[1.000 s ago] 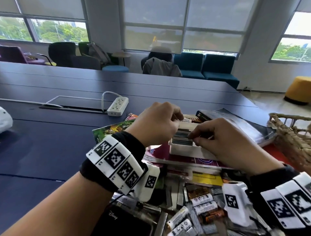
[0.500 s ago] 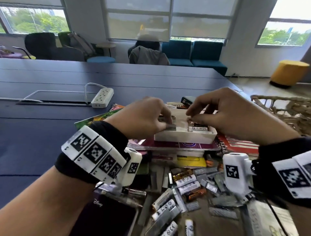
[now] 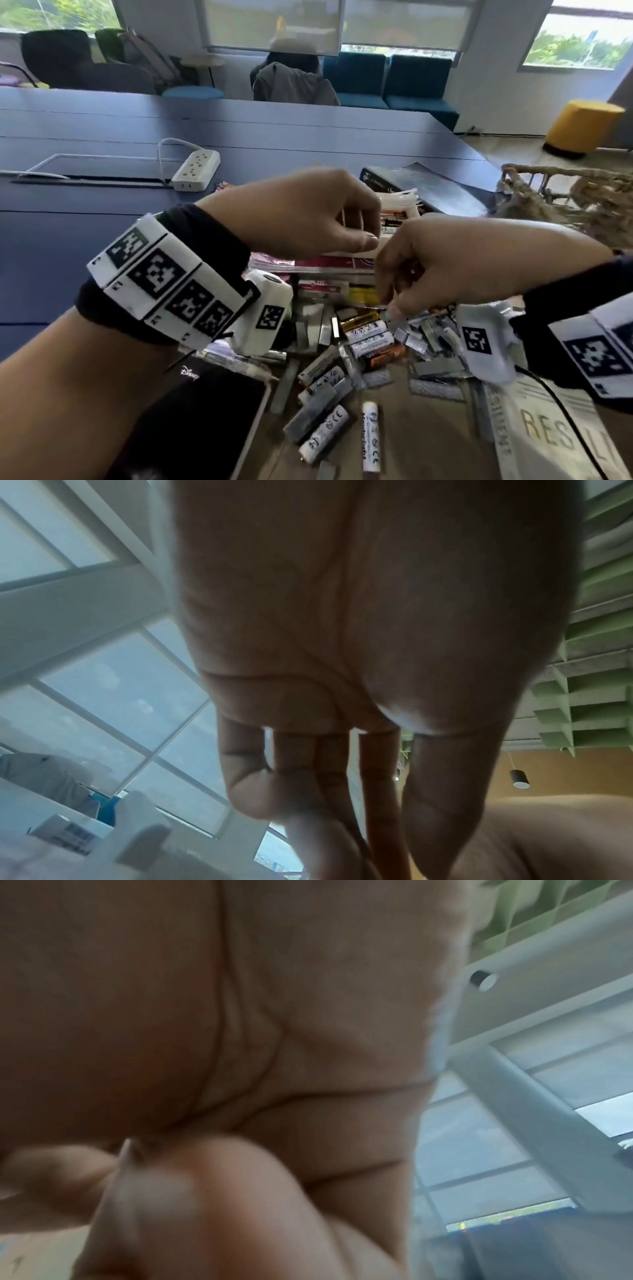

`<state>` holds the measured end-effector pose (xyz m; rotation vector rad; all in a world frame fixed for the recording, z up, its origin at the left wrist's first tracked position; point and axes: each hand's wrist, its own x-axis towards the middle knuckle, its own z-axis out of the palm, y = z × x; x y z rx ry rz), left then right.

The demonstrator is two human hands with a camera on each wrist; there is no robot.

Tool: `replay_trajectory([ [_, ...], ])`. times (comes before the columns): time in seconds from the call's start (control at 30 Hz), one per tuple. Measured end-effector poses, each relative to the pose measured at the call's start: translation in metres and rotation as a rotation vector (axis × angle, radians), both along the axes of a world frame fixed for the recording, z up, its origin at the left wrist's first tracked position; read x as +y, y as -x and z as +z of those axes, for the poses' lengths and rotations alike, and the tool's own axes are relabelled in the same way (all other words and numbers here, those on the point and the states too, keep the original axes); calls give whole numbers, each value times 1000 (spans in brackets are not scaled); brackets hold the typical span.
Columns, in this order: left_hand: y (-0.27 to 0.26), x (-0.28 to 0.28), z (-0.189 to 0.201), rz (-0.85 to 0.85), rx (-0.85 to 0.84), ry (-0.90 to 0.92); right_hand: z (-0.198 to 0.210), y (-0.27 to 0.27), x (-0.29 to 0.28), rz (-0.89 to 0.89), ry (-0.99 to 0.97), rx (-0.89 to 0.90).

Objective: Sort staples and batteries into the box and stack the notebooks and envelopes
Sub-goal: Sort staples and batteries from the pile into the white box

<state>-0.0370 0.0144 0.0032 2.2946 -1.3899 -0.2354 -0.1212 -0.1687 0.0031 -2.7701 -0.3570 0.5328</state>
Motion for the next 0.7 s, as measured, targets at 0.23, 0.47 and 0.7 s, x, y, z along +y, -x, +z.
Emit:
replay_trajectory([
  [0.23,-9,6,0,108,9,20,-20,12,32,249,-94,150],
  [0.47,-16,16,6,163,-18,68,-39,13,54,362,-69,93],
  [0.7,-15,16,6,159,-10,65,-45,19,58,430,53,-18],
])
